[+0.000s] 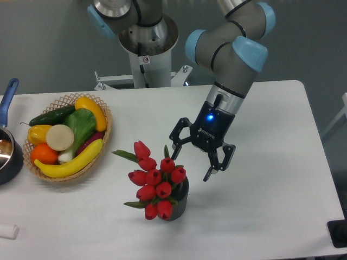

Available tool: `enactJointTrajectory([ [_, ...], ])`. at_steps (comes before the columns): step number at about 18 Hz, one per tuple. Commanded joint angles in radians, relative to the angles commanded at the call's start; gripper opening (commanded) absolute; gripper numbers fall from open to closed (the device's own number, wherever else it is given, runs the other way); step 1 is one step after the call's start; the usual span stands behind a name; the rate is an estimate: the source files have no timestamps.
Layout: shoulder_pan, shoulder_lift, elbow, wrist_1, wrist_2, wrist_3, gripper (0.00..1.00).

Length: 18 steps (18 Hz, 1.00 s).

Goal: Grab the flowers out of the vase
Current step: 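Move the open gripper down toward the red tulip stems above the vase, then close the gripper around the red tulip stems at the vase rim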

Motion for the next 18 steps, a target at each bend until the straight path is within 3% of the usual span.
enactJointTrajectory([
  [11, -0.045, -0.024, 0.006, 0.000, 0.005, 0.012, 1.00],
  [16, -0.071, -0.054, 0.025, 0.028, 0.002, 0.003, 1.00],
  [18, -0.071, -0.054, 0.026, 0.028, 0.002, 0.003, 0.92],
])
